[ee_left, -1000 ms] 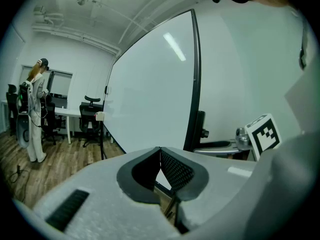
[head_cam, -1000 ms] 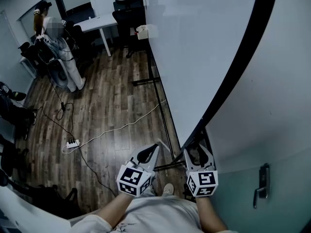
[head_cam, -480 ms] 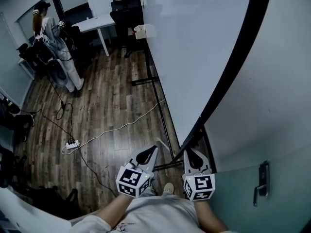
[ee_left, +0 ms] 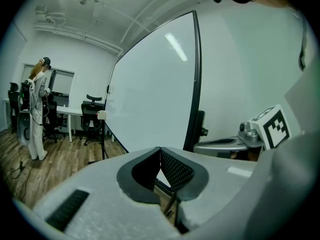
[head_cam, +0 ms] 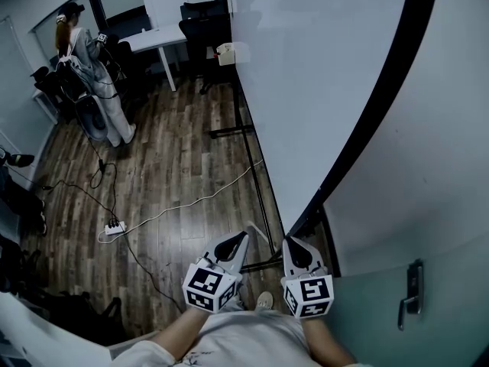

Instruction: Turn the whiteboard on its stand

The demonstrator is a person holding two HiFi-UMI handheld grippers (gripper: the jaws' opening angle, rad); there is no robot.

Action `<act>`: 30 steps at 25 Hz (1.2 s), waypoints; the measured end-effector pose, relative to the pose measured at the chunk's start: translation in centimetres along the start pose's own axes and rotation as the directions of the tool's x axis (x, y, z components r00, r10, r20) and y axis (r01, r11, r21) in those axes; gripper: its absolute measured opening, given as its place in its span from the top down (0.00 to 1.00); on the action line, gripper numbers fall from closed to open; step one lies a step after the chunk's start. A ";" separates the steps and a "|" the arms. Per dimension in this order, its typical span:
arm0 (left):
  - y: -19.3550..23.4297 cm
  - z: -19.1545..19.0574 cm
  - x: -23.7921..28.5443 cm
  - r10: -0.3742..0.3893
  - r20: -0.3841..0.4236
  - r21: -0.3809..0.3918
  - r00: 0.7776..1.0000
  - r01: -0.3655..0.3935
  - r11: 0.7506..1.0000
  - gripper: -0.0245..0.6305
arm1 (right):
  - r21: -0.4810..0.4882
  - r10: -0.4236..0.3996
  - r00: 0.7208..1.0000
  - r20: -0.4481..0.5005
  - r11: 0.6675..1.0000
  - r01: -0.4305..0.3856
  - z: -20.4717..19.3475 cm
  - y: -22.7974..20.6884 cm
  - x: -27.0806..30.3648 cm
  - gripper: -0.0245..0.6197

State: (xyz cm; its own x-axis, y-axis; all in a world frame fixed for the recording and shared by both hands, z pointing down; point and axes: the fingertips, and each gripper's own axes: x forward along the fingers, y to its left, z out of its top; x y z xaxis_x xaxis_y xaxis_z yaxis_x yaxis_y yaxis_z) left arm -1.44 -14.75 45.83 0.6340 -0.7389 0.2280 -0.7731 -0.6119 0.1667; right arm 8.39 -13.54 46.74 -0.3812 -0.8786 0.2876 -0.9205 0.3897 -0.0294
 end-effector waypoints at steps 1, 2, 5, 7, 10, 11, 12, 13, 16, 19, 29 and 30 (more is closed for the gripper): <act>0.0 -0.1 -0.1 0.001 0.001 0.000 1.000 -0.001 1.000 0.95 | 0.000 0.003 1.000 -0.002 1.000 -0.003 -0.1 0.1 0.0 0.95; 0.1 -0.1 -0.1 0.001 0.002 0.000 1.000 -0.001 1.000 0.95 | 0.001 0.006 1.000 -0.003 1.000 -0.006 -0.1 0.1 0.1 0.95; 0.3 0.4 0.1 0.004 0.002 -0.005 1.000 -0.004 1.000 0.95 | 0.006 0.011 1.000 -0.006 1.000 -0.011 0.4 0.0 0.4 0.95; 0.4 0.5 0.2 0.004 0.003 -0.006 1.000 -0.004 1.000 0.95 | 0.009 0.015 1.000 -0.008 1.000 -0.015 0.5 0.1 0.5 0.95; 0.3 0.6 0.3 0.002 0.002 -0.005 1.000 -0.002 1.000 0.95 | 0.009 0.023 1.000 -0.016 1.000 -0.023 0.3 0.2 0.5 0.95; 0.3 0.6 0.3 0.002 0.001 -0.004 1.000 -0.002 1.000 0.95 | 0.007 0.025 1.000 -0.019 1.000 -0.025 0.3 0.2 0.6 0.95; 0.3 0.6 0.4 0.002 0.000 -0.004 1.000 -0.002 1.000 0.95 | 0.005 0.027 0.999 -0.021 1.000 -0.027 0.3 0.2 0.6 0.95; 0.3 0.6 0.6 0.002 -0.001 -0.004 1.000 -0.002 1.000 0.95 | 0.004 0.028 0.999 -0.023 1.000 -0.028 0.3 0.2 0.8 0.95; 0.5 0.5 0.7 0.002 -0.001 -0.006 1.000 -0.002 1.000 0.95 | 0.006 0.034 0.999 -0.025 0.999 -0.034 0.2 0.3 1.0 0.95; 0.6 0.4 0.8 0.002 -0.002 -0.008 1.000 -0.002 1.000 0.95 | 0.007 0.040 0.999 -0.028 0.999 -0.040 0.1 0.4 1.1 0.95; 0.2 0.2 0.8 -0.003 -0.006 -0.008 1.000 0.003 1.000 0.95 | 0.002 0.051 0.998 -0.028 0.999 -0.051 0.2 0.6 1.1 0.95; 0.2 0.2 0.8 -0.003 -0.006 -0.008 1.000 0.003 1.000 0.95 | 0.002 0.052 0.998 -0.029 0.999 -0.052 0.1 0.6 1.0 0.95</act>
State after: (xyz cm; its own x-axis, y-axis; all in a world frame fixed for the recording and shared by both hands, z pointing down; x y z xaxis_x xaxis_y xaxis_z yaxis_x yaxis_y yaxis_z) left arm -1.13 -15.52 45.86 0.6360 -0.7356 0.2333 -0.7716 -0.6117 0.1746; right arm 7.41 -14.25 46.89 -0.4255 -0.8491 0.3131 -0.8997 0.4341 -0.0457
